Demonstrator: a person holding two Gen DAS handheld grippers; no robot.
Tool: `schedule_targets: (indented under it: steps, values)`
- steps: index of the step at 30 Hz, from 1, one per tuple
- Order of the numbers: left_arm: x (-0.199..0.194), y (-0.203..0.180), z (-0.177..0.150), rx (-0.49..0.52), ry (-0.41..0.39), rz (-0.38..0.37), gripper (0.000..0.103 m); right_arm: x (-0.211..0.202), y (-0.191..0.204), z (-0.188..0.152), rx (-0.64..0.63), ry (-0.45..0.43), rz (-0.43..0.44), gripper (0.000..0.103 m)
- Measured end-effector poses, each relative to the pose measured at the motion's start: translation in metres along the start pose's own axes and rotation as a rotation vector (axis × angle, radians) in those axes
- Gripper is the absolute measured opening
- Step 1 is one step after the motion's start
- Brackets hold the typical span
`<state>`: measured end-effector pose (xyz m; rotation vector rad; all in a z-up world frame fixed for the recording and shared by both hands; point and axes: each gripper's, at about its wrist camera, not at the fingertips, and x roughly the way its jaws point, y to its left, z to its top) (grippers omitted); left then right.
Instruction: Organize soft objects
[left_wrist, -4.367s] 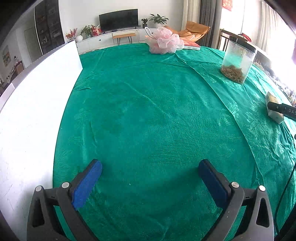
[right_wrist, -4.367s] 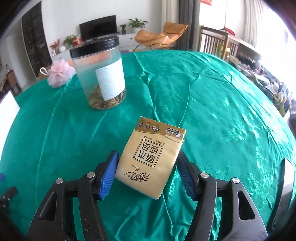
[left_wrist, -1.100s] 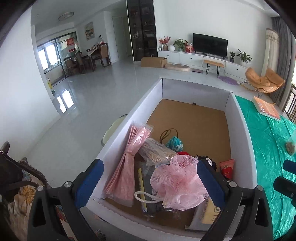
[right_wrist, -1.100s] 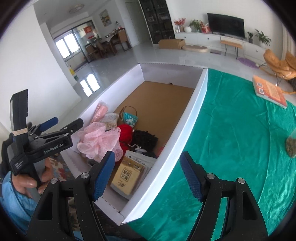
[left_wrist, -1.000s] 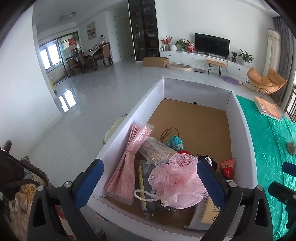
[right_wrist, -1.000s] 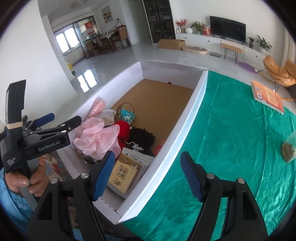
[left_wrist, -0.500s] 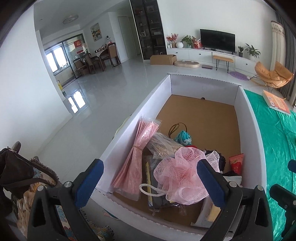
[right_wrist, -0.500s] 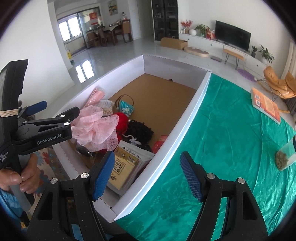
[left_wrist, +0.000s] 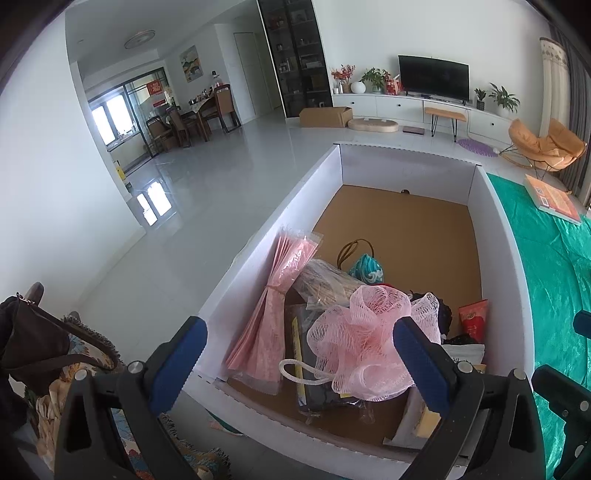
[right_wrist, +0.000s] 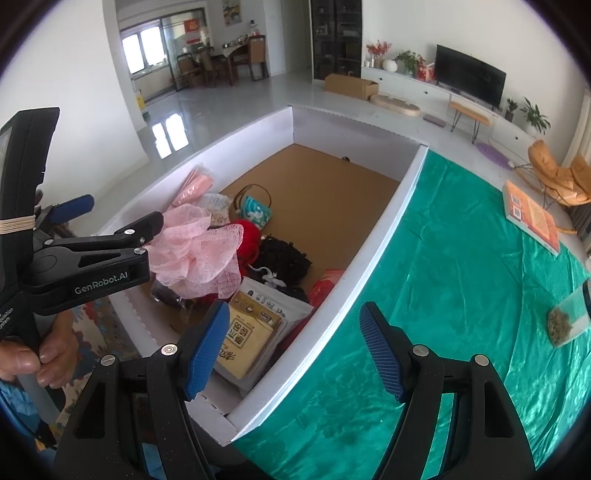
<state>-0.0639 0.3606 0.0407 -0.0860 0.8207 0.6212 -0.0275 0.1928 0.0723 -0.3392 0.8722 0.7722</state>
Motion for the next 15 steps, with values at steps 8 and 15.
schedule_targets:
  steps: [8, 15]
  values:
    - [0.0001, 0.0030, -0.0019, -0.004, -0.005, 0.005, 0.100, 0.0022, 0.0005, -0.0020, 0.000, 0.006, -0.003, 0.076]
    - [-0.0015, 0.0027, -0.0058, -0.010, -0.014, -0.035, 0.100, 0.0026, 0.0005, -0.0037, -0.007, 0.005, -0.007, 0.076]
